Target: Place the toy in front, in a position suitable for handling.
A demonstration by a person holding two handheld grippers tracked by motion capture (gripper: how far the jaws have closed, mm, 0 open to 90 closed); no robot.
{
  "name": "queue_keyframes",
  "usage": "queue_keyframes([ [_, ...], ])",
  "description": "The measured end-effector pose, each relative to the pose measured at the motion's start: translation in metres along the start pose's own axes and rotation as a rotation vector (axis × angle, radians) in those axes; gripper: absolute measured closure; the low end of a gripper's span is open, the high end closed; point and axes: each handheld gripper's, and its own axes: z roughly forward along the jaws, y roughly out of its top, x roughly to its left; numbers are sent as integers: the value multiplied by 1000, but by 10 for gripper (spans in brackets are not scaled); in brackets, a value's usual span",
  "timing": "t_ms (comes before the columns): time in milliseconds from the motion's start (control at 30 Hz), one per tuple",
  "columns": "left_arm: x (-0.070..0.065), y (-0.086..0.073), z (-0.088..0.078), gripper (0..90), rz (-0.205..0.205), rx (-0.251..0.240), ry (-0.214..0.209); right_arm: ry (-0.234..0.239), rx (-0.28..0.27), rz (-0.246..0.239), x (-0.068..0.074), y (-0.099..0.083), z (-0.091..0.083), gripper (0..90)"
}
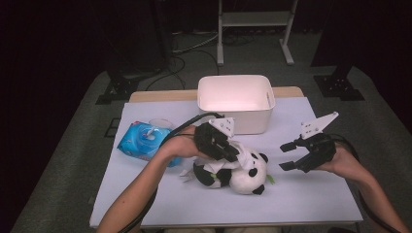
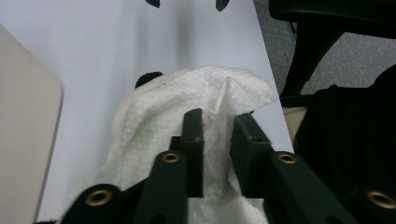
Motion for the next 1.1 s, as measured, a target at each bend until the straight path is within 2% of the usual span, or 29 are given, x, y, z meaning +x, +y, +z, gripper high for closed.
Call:
queue_keyframes([
  [33,-1,0,0,684,-2,-5,3,4,2,-5,0,2,3,299],
  [167,-3,1,-9,633,-3,-24,12,11,-2,-23,2,12,7,299],
  [200,-4,0,-16,633,-5,-37,28,12,-2,-30,3,15,9,299],
  [367,-6,-7,-28,644,-16,-58,49,28,-15,-62,6,29,17,310],
  [433,-7,-12,-32,645,-23,-53,63,36,-11,-105,10,40,26,318],
  [567,-9,-24,-40,654,-40,-50,76,42,-17,-129,14,53,35,322],
  [633,-9,-31,-44,654,-52,-52,82,50,-19,-165,18,65,43,340],
  [667,-9,-37,-47,655,-64,-57,90,50,-17,-174,19,69,46,341],
  [700,-9,-37,-47,664,-64,-57,90,50,-17,-174,19,69,46,341],
  [800,-10,-49,-51,665,-85,-60,103,60,-1,-219,25,84,59,367],
  [867,-10,-51,-52,665,-89,-60,103,64,3,-229,27,87,62,380],
  [933,-11,-55,-54,665,-97,-62,109,62,12,-258,31,93,68,385],
  [1000,-11,-59,-55,665,-102,-56,113,62,39,-293,35,100,77,403],
  [1100,-11,-65,-54,665,-112,-50,116,56,60,-316,38,103,82,420],
])
